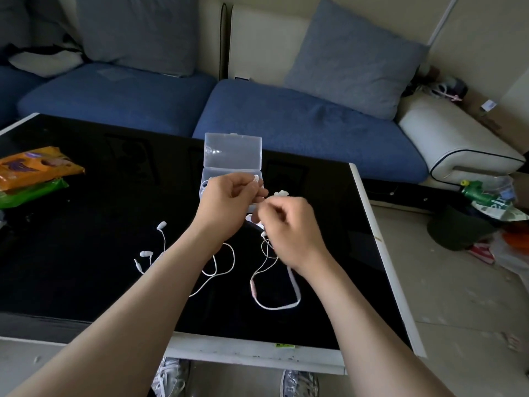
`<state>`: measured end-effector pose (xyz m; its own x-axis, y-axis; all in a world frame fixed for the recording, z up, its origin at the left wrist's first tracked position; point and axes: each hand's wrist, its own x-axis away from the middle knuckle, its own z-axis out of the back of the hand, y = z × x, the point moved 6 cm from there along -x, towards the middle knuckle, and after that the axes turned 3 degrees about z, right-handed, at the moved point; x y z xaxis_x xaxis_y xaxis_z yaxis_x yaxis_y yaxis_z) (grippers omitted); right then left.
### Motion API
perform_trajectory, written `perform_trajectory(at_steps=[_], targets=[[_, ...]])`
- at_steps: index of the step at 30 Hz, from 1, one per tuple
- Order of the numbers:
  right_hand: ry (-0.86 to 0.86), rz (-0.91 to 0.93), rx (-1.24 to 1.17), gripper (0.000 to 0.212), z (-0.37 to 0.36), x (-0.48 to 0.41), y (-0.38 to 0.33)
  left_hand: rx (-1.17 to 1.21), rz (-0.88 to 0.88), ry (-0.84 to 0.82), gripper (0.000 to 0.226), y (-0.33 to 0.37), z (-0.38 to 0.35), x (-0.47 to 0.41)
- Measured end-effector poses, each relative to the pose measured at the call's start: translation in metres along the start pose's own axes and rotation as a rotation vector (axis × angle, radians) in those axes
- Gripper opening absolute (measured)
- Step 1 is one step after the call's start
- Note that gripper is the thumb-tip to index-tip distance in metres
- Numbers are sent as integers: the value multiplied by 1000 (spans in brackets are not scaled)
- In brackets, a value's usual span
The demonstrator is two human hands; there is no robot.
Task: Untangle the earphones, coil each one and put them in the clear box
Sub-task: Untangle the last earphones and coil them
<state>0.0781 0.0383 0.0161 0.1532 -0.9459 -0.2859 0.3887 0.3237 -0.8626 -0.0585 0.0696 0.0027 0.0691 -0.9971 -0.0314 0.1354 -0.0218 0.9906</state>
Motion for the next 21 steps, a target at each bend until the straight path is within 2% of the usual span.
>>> perform_trajectory(at_steps=[2,5,7,10,15,18,21], targets=[[152,15,-147,35,12,-8,0,-134,-19,-66,22,-1,-2,-6],[311,-36,-265,36,27,-19,7,-76,109,-245,27,-9,-13,-8],[389,-93,-215,37,34,-24,18,-8,173,-355,30,-10,-22,-7],[441,-200,-19,35,40,-27,34,132,213,-431,30,-3,-30,-7],[195,-379,191,35,23,-31,51,342,233,-344,27,5,-31,-11],[37,-356,270,34,11,-32,45,375,210,-209,26,2,-23,-16],[-146,-327,225,35,-2,-29,42,393,174,-112,24,-1,-14,-20]])
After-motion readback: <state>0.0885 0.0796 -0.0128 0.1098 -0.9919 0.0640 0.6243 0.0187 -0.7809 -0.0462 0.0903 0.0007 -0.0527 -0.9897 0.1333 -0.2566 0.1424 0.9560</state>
